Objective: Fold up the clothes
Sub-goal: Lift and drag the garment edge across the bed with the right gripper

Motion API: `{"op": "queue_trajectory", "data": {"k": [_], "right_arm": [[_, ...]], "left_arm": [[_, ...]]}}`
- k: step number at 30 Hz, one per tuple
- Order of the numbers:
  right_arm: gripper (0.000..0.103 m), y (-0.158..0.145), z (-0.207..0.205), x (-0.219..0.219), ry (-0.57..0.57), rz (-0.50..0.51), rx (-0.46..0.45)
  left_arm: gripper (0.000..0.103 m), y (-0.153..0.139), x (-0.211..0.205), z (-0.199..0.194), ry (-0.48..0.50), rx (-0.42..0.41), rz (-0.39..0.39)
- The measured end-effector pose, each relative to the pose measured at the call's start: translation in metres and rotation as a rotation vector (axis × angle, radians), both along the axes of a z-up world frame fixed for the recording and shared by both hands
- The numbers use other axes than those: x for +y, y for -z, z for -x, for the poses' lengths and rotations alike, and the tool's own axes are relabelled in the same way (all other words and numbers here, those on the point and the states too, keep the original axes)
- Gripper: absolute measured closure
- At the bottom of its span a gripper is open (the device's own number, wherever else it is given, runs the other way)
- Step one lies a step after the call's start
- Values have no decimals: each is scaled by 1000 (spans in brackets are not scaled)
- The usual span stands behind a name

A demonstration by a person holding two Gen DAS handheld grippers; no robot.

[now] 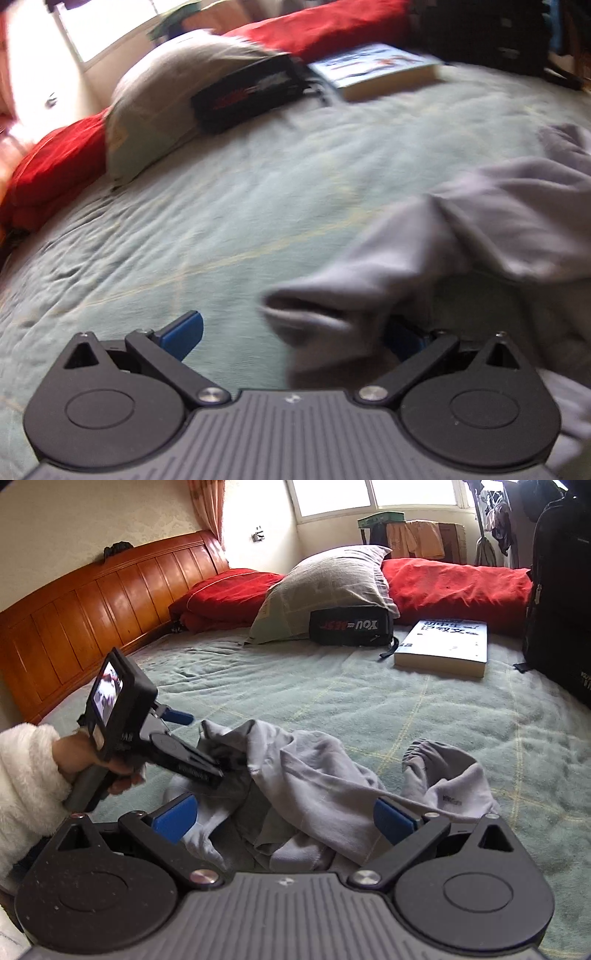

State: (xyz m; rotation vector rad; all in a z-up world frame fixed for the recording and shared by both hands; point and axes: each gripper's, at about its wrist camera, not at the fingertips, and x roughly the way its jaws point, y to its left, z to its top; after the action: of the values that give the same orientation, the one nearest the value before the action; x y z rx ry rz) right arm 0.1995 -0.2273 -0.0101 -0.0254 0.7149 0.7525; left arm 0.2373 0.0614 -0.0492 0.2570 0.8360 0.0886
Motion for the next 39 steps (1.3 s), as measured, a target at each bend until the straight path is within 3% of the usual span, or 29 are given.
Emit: {"op": "queue_trajectory", "data": {"k": [6,12,19,29,36,39], "right_arm": [[0,1,-7,-5,38,-8,2],[0,3,-12,-5,65,2,6],[0,1,-17,-10,117,9,6],[0,5,-20,-21,192,25,17],[0,15,-29,-28,225,24,39],[0,20,-33,-26,223,23,47]], "left_arm": [[1,-8,41,-28,-136,-16,-43],[0,-10,68,-58,-186,-17,-146],[0,-12,109,-84,-259,-13,-188],[0,-45,154,-114,-393,-114,-294],[1,-41,176,-106,-415,-47,-247],[1,-35,172,-92,-376,-27,-216]]}}
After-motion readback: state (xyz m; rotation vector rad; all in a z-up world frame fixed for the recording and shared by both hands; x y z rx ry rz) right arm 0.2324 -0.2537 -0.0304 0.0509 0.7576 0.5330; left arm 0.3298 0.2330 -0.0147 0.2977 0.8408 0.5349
